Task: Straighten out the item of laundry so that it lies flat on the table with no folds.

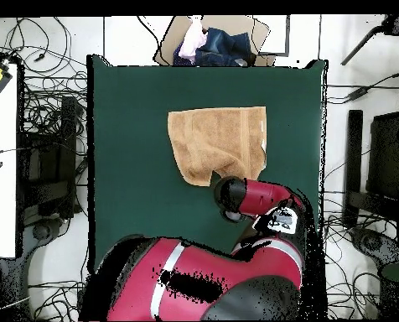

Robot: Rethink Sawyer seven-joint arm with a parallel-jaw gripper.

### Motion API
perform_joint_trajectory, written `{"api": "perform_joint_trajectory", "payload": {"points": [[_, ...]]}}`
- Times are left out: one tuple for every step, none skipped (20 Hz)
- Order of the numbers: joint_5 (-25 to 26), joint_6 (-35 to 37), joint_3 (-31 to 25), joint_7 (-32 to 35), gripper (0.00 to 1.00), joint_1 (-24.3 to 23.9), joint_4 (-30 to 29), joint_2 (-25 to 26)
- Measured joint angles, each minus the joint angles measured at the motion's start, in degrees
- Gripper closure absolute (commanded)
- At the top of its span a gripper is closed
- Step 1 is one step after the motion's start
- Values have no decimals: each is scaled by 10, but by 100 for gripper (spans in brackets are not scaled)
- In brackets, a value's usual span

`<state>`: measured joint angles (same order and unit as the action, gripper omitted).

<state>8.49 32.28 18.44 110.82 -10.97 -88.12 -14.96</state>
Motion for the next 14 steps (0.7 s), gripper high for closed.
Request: {"api": "perform_joint_trajectory", "payload": {"points": [[0, 0, 0, 0, 0, -2, 1, 0], [0, 0, -1, 0, 0, -3, 2, 0], [0, 0, -1, 0, 0, -5, 2, -1], [0, 0, -2, 0, 0, -7, 3, -1], [0, 0, -3, 0, 0, -8, 4, -2], [0, 0, -5, 0, 0, -11, 6, -3], [0, 0, -6, 0, 0, -12, 7, -4], [0, 0, -7, 0, 0, -14, 8, -5], [0, 0, -7, 0, 0, -15, 10, -6], [0, 0, -7, 0, 0, -17, 13, -8], [0, 0, -7, 0, 0, -18, 16, -10], [0, 0, -7, 0, 0, -18, 17, -11], [0, 0, -7, 0, 0, -18, 18, -12], [0, 0, -8, 0, 0, -18, 19, -14]]}}
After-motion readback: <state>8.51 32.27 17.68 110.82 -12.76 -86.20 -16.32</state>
